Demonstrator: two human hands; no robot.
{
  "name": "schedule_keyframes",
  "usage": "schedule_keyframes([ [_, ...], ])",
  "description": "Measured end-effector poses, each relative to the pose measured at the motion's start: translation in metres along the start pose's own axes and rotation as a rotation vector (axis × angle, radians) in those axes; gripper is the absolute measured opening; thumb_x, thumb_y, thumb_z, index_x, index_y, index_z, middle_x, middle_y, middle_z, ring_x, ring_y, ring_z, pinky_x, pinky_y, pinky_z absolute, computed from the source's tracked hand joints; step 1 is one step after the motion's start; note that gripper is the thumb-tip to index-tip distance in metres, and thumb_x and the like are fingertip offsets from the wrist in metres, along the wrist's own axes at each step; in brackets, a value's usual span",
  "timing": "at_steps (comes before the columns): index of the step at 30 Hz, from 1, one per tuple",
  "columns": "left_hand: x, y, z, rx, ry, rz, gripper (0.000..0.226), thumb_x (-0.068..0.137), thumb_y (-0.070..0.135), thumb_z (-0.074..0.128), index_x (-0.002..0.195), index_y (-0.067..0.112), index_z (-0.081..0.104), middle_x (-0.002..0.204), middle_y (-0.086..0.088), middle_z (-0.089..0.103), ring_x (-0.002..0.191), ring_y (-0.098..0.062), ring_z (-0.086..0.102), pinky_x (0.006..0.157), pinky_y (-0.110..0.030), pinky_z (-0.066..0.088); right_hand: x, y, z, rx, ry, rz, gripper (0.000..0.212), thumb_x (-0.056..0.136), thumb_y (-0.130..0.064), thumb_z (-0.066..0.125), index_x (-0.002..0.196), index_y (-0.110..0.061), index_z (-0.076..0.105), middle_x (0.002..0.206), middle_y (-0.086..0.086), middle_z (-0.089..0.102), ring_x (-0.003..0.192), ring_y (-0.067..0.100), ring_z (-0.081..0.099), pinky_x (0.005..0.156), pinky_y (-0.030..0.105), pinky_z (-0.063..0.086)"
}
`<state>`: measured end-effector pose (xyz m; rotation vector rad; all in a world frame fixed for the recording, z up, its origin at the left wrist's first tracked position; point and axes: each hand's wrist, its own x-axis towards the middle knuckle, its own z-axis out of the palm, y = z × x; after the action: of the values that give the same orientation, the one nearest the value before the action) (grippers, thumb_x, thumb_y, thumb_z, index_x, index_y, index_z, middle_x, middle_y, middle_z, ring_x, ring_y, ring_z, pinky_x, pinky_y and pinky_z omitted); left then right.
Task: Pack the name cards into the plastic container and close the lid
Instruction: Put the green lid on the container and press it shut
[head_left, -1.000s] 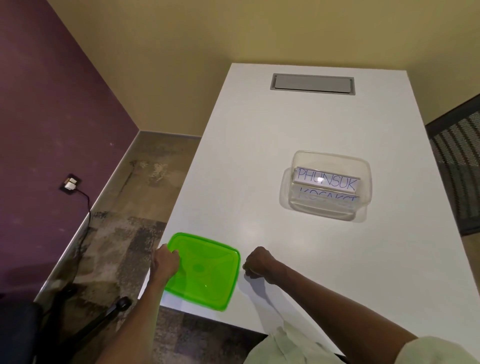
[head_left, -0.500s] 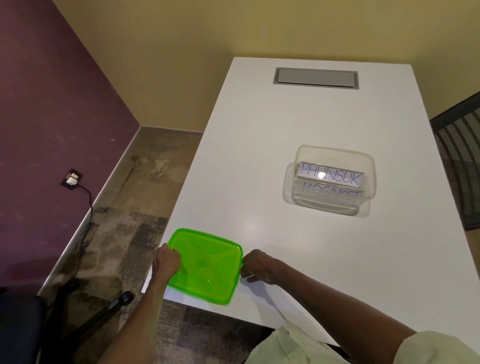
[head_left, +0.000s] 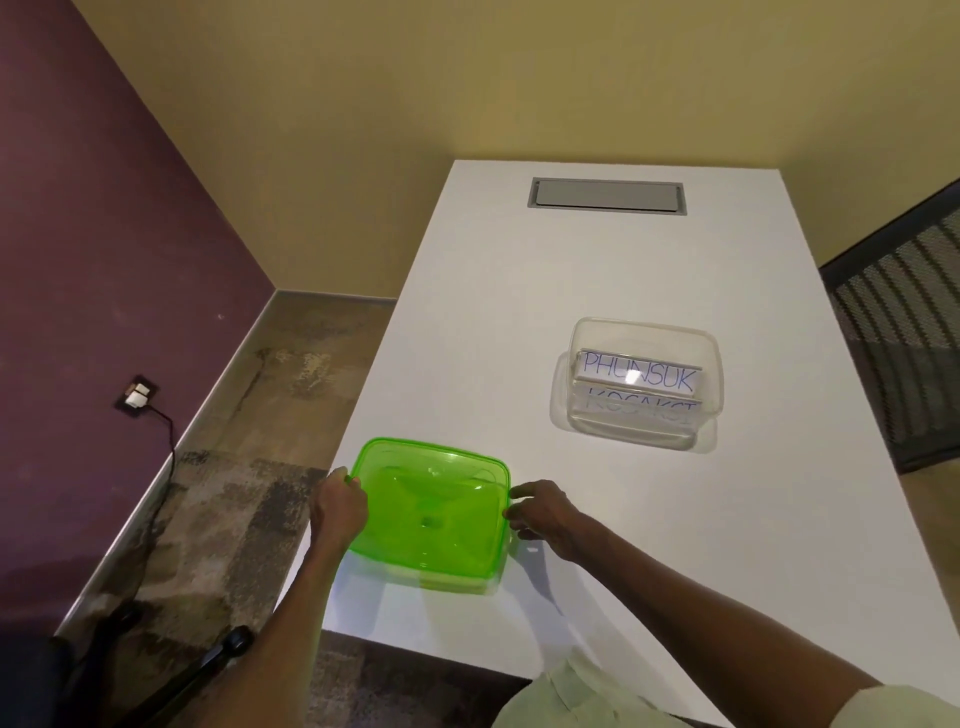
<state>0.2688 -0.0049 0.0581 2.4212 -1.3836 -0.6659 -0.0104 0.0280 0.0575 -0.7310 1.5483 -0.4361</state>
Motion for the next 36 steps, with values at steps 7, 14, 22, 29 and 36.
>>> schedule_keyframes([
  [7,-0.002,0.062,0.001,-0.148,0.026,0.14,0.028,0.09,0.005,0.053,0.114,-0.006,0.063,0.114,-0.031,0.062,0.109,-0.042,0.058,0.093,-0.043,0.045,-0.013,-0.014,-0.047,0.21,0.12,-0.061,0.037,0.078,0.008,0.065,0.114,-0.002,0.06,0.082,0.022,0.062,0.055,0.019,0.053,0.055,0.027,0.043],
  [14,-0.015,0.123,-0.007,-0.305,0.053,0.207,0.034,0.087,0.007,0.058,0.121,0.004,0.062,0.12,-0.019,0.065,0.111,-0.034,0.059,0.097,-0.042,0.047,-0.03,-0.03,-0.097,0.274,0.215,-0.175,0.038,0.077,0.015,0.053,0.11,-0.001,0.065,0.074,0.022,0.063,0.058,0.023,0.053,0.056,0.028,0.044],
  [22,-0.038,0.186,-0.018,-0.519,0.098,0.288,0.035,0.08,-0.005,0.061,0.111,0.01,0.069,0.101,-0.009,0.071,0.091,-0.027,0.067,0.084,-0.041,0.055,-0.038,-0.055,-0.15,0.276,0.433,-0.327,0.044,0.07,0.008,0.062,0.11,-0.009,0.069,0.074,0.014,0.069,0.057,0.021,0.057,0.064,0.037,0.053],
  [29,-0.053,0.239,-0.026,-0.614,0.124,0.336,0.031,0.08,0.001,0.066,0.105,0.018,0.072,0.099,0.0,0.073,0.086,-0.018,0.069,0.085,-0.039,0.056,-0.048,-0.075,-0.193,0.294,0.56,-0.456,0.053,0.062,-0.005,0.078,0.112,-0.021,0.066,0.084,0.009,0.073,0.083,0.027,0.07,0.083,0.046,0.056],
  [36,-0.068,0.272,-0.028,-0.725,0.118,0.363,0.031,0.078,0.001,0.067,0.1,0.023,0.072,0.094,0.007,0.072,0.08,-0.01,0.07,0.085,-0.038,0.056,-0.071,-0.093,-0.224,0.323,0.543,-0.501,0.034,0.072,-0.004,0.076,0.104,-0.011,0.069,0.087,0.009,0.07,0.078,0.021,0.064,0.065,0.029,0.048],
])
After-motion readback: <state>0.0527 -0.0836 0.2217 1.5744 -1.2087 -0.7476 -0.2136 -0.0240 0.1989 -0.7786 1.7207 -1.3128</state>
